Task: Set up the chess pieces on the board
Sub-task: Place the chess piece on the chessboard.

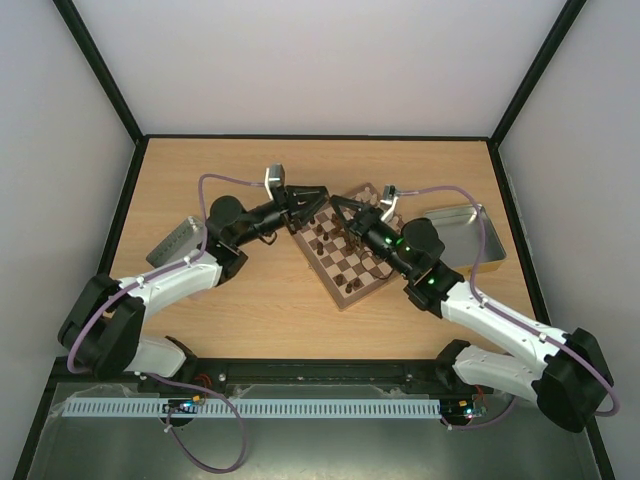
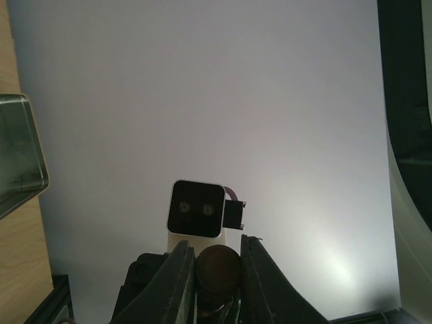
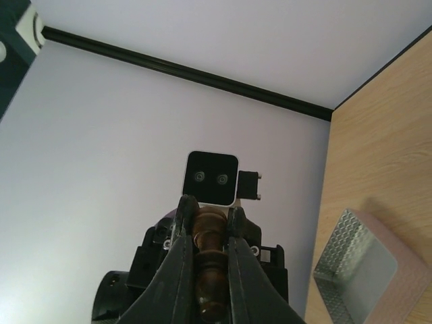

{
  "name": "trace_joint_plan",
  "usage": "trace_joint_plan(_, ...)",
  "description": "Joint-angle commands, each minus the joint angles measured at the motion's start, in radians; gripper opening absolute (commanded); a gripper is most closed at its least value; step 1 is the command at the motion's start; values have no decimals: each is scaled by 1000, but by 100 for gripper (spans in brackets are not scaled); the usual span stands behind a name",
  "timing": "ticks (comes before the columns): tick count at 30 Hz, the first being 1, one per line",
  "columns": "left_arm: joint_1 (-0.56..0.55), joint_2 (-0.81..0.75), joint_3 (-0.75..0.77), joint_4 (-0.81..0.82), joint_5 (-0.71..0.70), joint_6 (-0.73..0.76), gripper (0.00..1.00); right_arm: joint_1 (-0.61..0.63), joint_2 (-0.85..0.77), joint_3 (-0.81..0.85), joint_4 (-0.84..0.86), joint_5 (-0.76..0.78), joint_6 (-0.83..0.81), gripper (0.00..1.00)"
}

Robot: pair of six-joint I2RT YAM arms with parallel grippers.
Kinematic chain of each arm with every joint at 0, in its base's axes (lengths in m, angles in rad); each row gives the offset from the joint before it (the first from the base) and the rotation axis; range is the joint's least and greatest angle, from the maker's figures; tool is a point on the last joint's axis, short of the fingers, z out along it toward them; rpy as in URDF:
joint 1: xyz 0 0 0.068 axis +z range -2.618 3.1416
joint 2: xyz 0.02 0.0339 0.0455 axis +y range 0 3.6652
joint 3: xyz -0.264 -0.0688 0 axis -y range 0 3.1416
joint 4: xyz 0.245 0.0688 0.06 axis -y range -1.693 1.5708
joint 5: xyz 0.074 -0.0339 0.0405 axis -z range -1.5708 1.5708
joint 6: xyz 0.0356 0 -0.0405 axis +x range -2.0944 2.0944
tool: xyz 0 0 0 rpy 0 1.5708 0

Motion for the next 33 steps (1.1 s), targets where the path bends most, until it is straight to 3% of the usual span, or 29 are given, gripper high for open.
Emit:
trace_joint_plan(1, -5, 4, -10, 34, 5, 15, 13, 2, -9, 91, -97, 35, -55, 6)
trace_joint_plan(3, -6, 0, -23, 33, 3, 28, 19, 2, -15, 116, -166, 46, -74, 4)
trace_joint_plan(6, -9, -28, -30, -85, -23, 126, 42, -1, -28, 184, -363, 68, -120, 3)
trace_joint_plan(12, 0, -153, -120, -305, -180, 414, 62, -68, 67, 427, -1007, 55, -377, 2)
trace_joint_plan(19, 5, -342, -179, -684, -474, 746, 67, -88, 285, 579, -1404, 60, -702, 2)
trace_joint_plan(27, 55, -448, -123, -972, -610, 930, 71, -86, 530, 706, -1513, 104, -819, 2)
trace_joint_plan(33, 76, -512, -108, -1083, -637, 1000, 71, -66, 640, 783, -1565, 79, -840, 2)
